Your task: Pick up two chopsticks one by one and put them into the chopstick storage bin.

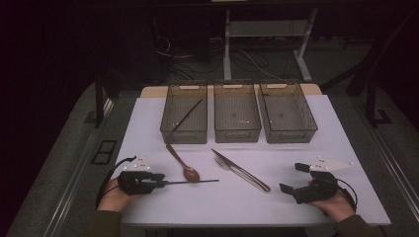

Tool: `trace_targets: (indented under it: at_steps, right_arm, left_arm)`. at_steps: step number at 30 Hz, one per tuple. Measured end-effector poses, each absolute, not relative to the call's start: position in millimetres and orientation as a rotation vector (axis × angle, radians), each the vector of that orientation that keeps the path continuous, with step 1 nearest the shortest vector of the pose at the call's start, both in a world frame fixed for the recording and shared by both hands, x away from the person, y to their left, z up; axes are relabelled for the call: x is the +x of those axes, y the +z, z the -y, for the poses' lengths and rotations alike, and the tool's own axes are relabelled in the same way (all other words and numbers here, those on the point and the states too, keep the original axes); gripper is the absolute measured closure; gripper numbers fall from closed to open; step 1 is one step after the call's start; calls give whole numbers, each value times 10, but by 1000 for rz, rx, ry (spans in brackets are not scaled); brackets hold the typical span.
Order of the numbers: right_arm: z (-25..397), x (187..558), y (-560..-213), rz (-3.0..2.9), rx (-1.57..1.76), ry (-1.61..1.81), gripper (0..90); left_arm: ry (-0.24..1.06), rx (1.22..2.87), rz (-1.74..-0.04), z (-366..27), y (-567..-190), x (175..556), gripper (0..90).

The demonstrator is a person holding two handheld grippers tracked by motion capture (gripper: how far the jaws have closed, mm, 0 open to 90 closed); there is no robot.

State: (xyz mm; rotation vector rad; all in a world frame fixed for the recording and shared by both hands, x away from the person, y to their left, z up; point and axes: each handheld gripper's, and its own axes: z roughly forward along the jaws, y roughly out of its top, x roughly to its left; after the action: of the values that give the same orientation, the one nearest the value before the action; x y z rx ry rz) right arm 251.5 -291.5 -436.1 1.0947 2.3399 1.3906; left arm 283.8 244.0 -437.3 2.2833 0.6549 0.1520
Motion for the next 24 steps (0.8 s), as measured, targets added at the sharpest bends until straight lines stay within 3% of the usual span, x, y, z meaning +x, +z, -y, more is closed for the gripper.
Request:
trace_targets:
  at_steps: [24]
  right_arm:
    - [2928,2515,-4357,-2335,1100,1393,12]
  left_arm:
    - [37,2375,-514,-2311,-4391,2726,806]
